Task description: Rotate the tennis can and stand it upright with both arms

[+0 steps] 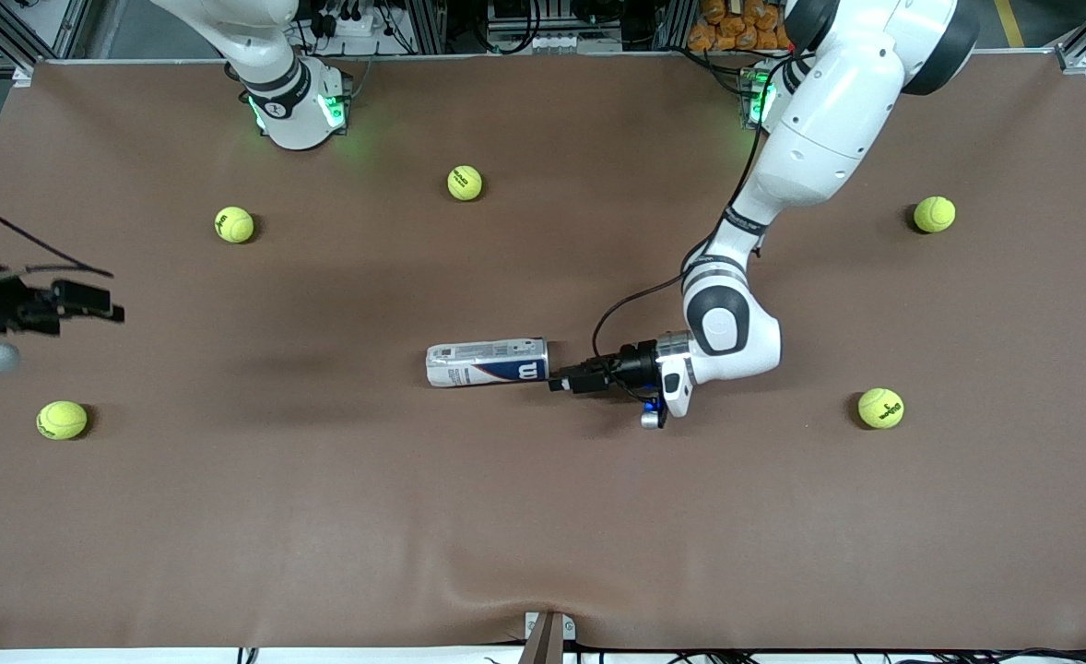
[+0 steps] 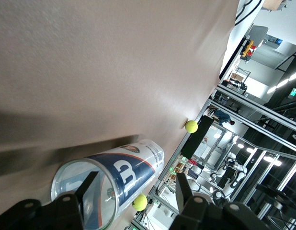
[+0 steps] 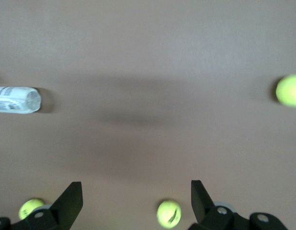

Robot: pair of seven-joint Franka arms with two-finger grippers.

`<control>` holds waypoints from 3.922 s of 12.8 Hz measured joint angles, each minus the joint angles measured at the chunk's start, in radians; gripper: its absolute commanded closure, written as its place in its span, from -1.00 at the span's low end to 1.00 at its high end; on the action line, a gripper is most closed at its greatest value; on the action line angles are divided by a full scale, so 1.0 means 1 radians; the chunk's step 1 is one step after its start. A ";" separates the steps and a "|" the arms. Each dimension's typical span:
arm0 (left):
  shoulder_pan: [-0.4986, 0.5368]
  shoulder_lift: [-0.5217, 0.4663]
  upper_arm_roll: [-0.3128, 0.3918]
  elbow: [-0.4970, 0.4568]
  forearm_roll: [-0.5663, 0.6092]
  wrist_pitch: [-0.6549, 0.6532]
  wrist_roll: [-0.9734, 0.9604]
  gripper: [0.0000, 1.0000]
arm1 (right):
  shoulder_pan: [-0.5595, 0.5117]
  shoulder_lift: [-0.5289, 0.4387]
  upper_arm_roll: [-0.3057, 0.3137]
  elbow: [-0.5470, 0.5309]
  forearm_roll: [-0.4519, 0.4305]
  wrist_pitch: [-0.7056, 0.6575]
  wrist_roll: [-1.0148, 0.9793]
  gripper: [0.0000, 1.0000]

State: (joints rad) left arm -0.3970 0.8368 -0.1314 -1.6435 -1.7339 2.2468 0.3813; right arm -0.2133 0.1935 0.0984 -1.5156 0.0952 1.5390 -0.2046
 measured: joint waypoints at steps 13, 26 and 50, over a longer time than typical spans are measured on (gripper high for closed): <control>-0.079 0.031 0.002 0.019 -0.086 0.052 0.032 0.14 | 0.100 -0.173 -0.004 -0.052 -0.034 -0.126 0.296 -1.00; 0.002 -0.213 0.032 0.093 0.687 0.052 -0.398 1.00 | 0.090 -0.188 -0.019 -0.056 0.013 -0.041 0.293 -1.00; -0.415 -0.202 0.123 0.362 1.883 -0.215 -1.133 -1.00 | 0.143 -0.175 -0.016 -0.066 -0.093 0.009 0.295 -1.00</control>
State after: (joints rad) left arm -0.8124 0.6351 -0.0088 -1.2810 0.1495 2.0315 -0.7521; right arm -0.0701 0.0185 0.0822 -1.5812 0.0019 1.5476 0.0900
